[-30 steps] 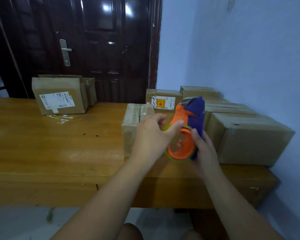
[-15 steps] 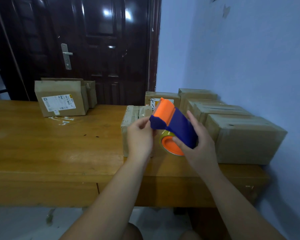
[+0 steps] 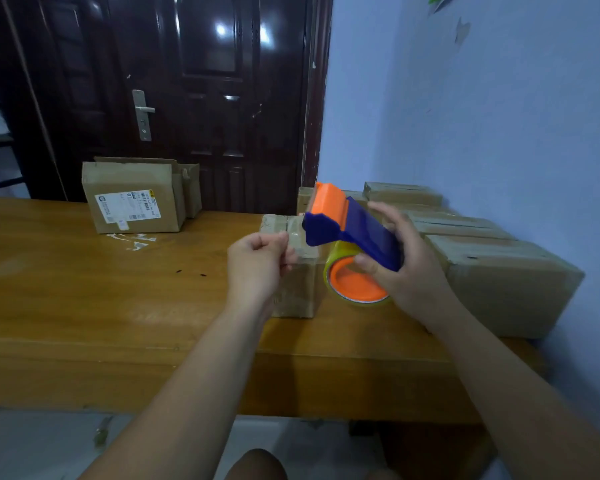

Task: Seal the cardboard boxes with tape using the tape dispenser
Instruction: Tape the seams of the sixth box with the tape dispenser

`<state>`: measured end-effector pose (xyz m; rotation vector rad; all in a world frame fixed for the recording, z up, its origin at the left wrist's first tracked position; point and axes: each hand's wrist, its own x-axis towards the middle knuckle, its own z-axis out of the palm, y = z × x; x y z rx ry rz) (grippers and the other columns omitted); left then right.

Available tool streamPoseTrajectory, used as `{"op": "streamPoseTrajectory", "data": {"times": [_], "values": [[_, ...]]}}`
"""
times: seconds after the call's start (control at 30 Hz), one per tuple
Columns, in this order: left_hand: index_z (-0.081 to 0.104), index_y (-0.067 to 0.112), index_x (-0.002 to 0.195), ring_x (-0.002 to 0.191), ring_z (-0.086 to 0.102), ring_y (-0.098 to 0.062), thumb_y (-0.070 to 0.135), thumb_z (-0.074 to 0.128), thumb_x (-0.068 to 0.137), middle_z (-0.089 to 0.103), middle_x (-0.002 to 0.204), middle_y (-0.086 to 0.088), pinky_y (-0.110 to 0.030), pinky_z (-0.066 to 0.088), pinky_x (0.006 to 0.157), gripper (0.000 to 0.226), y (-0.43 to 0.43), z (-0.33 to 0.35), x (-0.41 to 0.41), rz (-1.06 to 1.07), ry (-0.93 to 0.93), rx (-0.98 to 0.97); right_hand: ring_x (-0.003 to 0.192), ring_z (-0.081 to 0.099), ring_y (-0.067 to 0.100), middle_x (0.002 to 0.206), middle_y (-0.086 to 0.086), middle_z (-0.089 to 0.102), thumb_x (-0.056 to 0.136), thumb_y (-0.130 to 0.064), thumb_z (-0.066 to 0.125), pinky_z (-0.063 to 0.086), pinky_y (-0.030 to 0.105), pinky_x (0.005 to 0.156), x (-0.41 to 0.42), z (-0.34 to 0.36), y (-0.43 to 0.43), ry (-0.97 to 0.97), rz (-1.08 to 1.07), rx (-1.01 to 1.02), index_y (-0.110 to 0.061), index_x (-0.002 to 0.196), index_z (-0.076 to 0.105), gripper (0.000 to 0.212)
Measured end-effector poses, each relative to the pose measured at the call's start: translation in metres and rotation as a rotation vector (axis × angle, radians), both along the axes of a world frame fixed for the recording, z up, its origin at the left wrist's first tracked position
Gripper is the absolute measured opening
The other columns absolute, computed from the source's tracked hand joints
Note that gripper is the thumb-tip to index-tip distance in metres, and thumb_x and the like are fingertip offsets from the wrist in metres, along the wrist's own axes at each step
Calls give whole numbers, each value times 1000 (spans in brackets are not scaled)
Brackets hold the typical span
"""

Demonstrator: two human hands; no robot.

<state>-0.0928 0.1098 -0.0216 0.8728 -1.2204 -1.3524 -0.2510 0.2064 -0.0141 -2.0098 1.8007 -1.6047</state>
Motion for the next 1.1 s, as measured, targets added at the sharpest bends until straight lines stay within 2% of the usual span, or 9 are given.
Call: {"op": "streamPoseTrajectory", "data": {"times": [0.17, 0.23, 0.33, 0.57, 0.7, 0.77, 0.97, 1.03, 1.1], "values": [[68, 9, 83, 70, 61, -13, 18, 58, 92, 66, 74, -2, -25, 53, 65, 16, -16, 5, 11, 37, -111, -49, 103, 54, 14, 126, 2, 53, 81, -55, 58, 48, 25, 84, -9, 9, -4, 135, -27, 27, -64, 134, 18, 68], [67, 12, 80, 75, 64, -16, 18, 58, 92, 66, 75, -3, -30, 53, 70, 17, -21, 8, 15, 70, -165, -121, 93, 51, 2, 113, 0, 52, 82, -59, 57, 41, 11, 76, -13, 10, -7, 256, -58, 52, -60, 137, 16, 69], [65, 15, 78, 73, 63, -13, 18, 58, 92, 65, 75, -2, -26, 50, 65, 16, -26, 11, 25, 154, -230, -177, 83, 41, -7, 104, -6, 42, 81, -57, 51, 32, -1, 72, -16, 8, -12, 466, -87, 171, -48, 140, 10, 72], [65, 13, 76, 71, 61, -13, 17, 59, 92, 65, 74, -4, -25, 48, 63, 18, -42, 5, 39, 248, -148, -122, 84, 36, 6, 106, -4, 40, 85, -55, 50, 30, 6, 71, -24, 19, -27, 641, -94, 319, -58, 135, 3, 69], [65, 10, 74, 68, 60, -14, 19, 62, 91, 64, 72, -5, -24, 47, 60, 19, -50, -4, 42, 180, -180, -56, 82, 46, 6, 102, -2, 50, 84, -52, 54, 33, 10, 67, -34, 18, -27, 458, -54, 280, -60, 135, 15, 64], [66, 8, 74, 66, 59, -13, 25, 66, 88, 65, 72, -5, -24, 47, 59, 21, -50, -8, 40, 185, -186, -39, 88, 51, 11, 111, 2, 55, 79, -56, 53, 38, 14, 72, -37, 17, -28, 355, -24, 243, -57, 136, 22, 65], [68, 7, 69, 59, 56, -13, 29, 67, 87, 65, 66, -4, -30, 46, 62, 29, -66, -9, 37, 245, -362, -107, 102, 54, 18, 127, 4, 55, 72, -66, 52, 45, 34, 86, -48, 20, -40, 327, -22, 318, -69, 130, 20, 66], [69, 11, 64, 68, 57, -13, 34, 67, 86, 66, 69, -2, -31, 46, 69, 32, -72, -10, 35, 268, -458, -131, 98, 53, 12, 123, 0, 55, 71, -66, 52, 44, 28, 83, -51, 19, -44, 311, -9, 348, -70, 129, 20, 66], [70, 14, 62, 80, 59, -13, 37, 67, 85, 67, 74, -1, -34, 46, 79, 32, -79, -13, 34, 260, -521, -133, 95, 52, 6, 120, -4, 55, 73, -62, 53, 40, 14, 75, -52, 17, -46, 297, -6, 378, -67, 129, 21, 65]]}}
